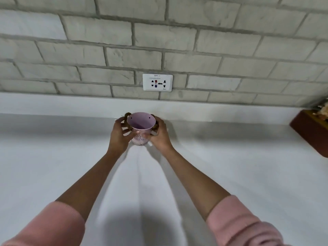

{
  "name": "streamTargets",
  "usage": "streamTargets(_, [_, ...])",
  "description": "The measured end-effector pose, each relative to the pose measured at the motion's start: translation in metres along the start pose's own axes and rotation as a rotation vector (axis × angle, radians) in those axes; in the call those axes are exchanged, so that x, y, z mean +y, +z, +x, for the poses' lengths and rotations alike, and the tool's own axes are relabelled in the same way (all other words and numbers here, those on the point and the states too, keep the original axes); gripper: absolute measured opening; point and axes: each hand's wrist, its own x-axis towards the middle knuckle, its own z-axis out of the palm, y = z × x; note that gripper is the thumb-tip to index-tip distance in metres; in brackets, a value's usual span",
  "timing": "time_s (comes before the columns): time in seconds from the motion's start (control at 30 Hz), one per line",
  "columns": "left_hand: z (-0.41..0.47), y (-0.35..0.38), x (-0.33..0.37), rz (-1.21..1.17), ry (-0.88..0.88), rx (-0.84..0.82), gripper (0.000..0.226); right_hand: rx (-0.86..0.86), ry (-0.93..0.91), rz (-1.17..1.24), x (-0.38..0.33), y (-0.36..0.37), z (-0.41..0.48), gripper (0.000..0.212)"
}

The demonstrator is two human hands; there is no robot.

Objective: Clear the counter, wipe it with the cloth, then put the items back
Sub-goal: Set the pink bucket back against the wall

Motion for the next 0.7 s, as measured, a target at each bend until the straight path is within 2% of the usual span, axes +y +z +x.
streamTargets(0.3, [0.058, 0.0, -0.025, 0.012, 0.023, 0.039, 0.068, 0.037, 0.035, -0.06, 0.021, 0.022, 0.059, 0.084])
streamTargets(0.6, [0.062, -0.001, -0.037, 0.077, 0.031, 0.037, 0.066, 0.054, -0.002, -0.074, 0.038, 0.025, 0.063, 0.091])
streamTargets(0.7, [0.051, -0.001, -0.033, 0.171, 0.036, 0.107, 0.072, 0.05, 0.003, -0.102, 0.038, 0.022, 0.06, 0.096])
